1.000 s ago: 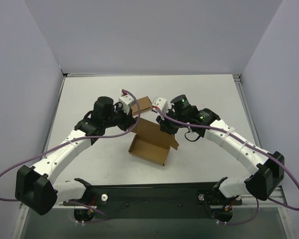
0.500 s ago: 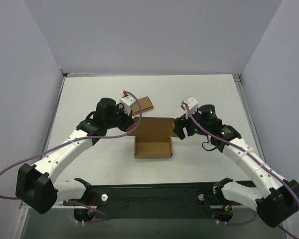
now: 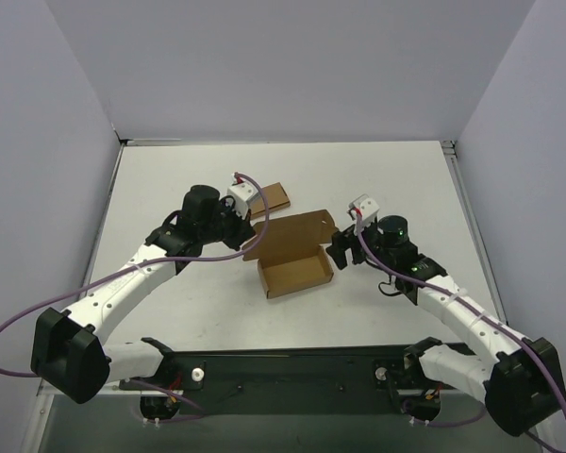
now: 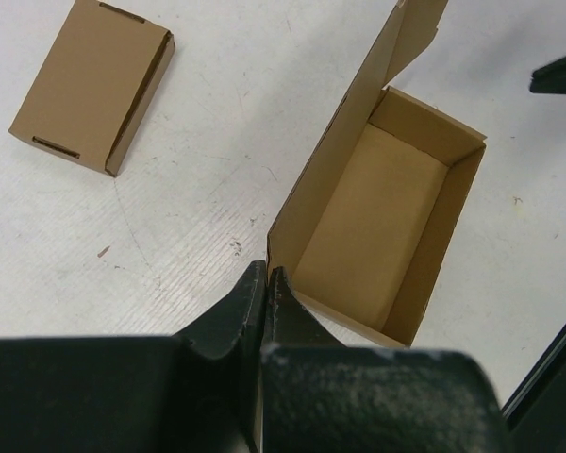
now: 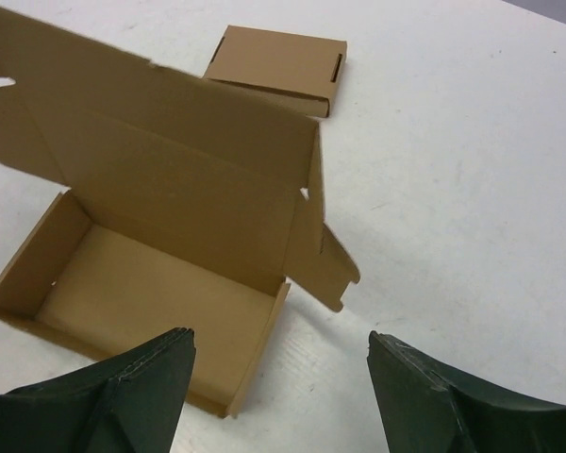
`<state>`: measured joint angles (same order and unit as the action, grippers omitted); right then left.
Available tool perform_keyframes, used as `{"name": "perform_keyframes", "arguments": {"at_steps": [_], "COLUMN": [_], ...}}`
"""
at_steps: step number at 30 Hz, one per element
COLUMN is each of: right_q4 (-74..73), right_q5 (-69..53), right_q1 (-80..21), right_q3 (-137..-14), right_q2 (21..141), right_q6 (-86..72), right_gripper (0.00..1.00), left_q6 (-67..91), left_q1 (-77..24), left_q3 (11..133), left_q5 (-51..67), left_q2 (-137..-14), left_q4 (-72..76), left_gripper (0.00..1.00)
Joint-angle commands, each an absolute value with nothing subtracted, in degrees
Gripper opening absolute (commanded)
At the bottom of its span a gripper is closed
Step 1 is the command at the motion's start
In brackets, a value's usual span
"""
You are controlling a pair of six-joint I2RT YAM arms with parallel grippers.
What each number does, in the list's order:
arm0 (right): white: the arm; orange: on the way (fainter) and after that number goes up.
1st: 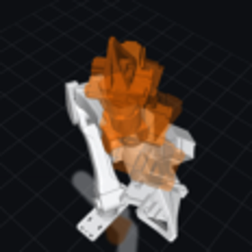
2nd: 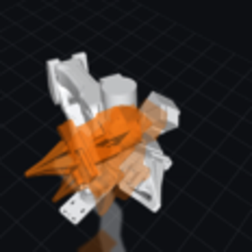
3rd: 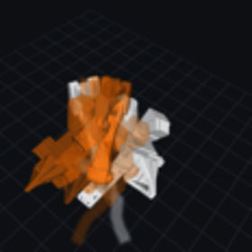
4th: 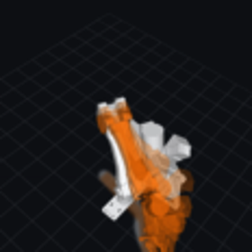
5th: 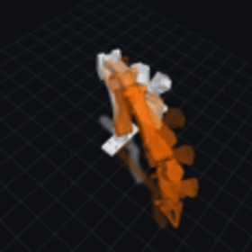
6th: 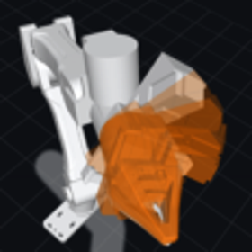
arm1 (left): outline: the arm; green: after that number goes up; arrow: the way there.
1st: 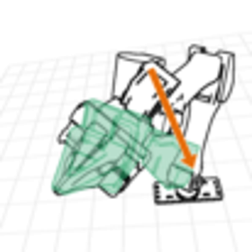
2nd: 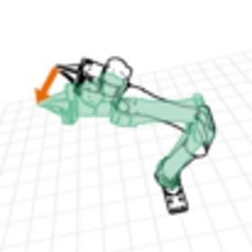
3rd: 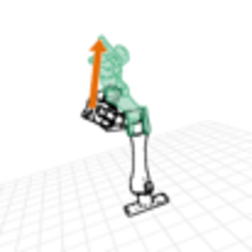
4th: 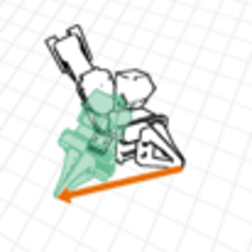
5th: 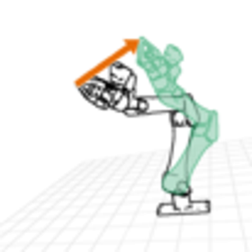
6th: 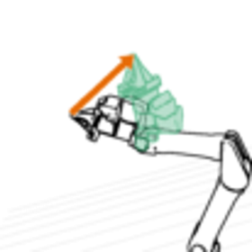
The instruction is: Fold the paper box
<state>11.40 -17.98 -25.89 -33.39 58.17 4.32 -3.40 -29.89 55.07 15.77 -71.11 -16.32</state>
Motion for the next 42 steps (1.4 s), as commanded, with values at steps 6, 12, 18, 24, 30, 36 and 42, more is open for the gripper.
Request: {"name": "perform_keyframes", "arguments": {"at_steps": [6, 12, 18, 24, 30, 36, 42], "right_q4": [26.36, 27.51, 31.2, 31.11, 28.92, 28.13, 28.04], "right_q5": [-26.09, -27.95, -27.77, -31.63, -31.56, -28.48, -21.81], "right_q1": [-20.83, -20.92, -20.83, -21.09, -22.32, -24.78, -28.39], "right_q3": [-34.27, -36.04, -35.16, -35.42, -36.3, -35.95, -35.68], "right_q2": [67.49, 72.42, 73.83, 74.27, 74.71, 73.65, 73.56], "right_q6": [5.19, 5.8, 6.15, 5.63, 3.52, 2.37, 2.37], "right_gripper": [0.75, 0.74, 0.74, 0.7, 0.56, 0.43, 0.35], "left_q6": [-5.36, -5.54, -5.63, -5.54, -5.19, -4.83, -4.83], "left_q1": [-29.53, -29.44, -29.27, -29.09, -29.0, -29.0, -29.0], "left_q3": [55.28, 55.28, 55.28, 55.55, 55.9, 56.25, 56.34], "left_q5": [19.95, 20.21, 20.04, 19.77, 17.32, 16.35, 16.26], "left_q2": [-71.28, -71.46, -71.81, -72.16, -72.77, -73.47, -73.48], "left_q4": [-14.68, -14.76, -14.77, -15.03, -15.82, -15.73, -15.73], "left_gripper": [0.0, 0.0, 0.0, 0.0, 0.0, 0.0, 0.0]}}
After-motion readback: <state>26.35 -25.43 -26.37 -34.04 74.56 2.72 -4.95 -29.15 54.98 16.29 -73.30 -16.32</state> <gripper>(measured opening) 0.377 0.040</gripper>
